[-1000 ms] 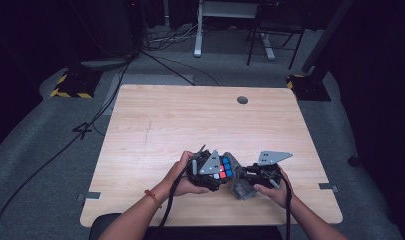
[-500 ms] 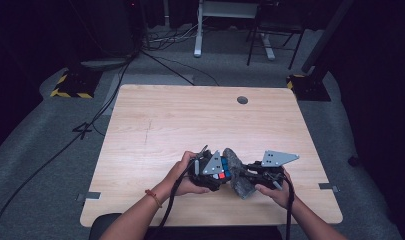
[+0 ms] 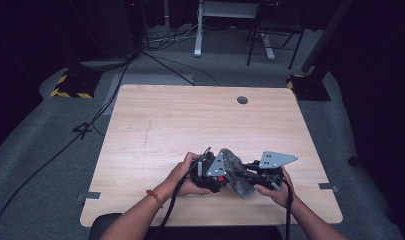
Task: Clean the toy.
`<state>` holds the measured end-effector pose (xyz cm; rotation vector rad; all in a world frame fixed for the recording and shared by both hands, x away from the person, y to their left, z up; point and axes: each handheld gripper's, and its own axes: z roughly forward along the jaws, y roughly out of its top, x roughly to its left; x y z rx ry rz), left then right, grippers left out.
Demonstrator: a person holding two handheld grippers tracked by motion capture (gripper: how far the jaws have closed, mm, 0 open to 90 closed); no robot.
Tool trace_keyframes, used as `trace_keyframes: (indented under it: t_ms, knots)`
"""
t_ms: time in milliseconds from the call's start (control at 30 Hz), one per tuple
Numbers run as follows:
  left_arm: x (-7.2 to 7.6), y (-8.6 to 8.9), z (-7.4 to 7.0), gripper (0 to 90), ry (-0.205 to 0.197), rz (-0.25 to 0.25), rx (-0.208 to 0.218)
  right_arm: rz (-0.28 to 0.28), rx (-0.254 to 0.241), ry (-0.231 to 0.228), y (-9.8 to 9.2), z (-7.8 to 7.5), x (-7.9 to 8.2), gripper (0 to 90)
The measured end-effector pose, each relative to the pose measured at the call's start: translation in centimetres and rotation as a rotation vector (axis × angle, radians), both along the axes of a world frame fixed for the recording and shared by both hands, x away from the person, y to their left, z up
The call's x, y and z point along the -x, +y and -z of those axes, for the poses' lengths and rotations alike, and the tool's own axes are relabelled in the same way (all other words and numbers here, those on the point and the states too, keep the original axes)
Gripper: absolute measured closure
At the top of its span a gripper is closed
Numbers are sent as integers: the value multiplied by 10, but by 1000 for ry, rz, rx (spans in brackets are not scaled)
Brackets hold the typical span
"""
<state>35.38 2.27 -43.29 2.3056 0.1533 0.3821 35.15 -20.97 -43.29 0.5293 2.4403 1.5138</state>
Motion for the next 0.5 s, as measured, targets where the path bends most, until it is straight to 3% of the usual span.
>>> trace_keyframes:
  t_ms: [167,267,400,500]
  knots:
    - [1,4,-5,333,-2,-3,35,37,74,61,-5,20,-13,791]
    - [0,7,-9,333,-3,-3,59,45,89,102,-6,30,-18,791]
    - [0,8,-9,333,-6,-5,61,32,54,105,-8,25,-16,791]
    - [0,4,-5,333,-11,1,22,12,14,62,-6,12,-8,791]
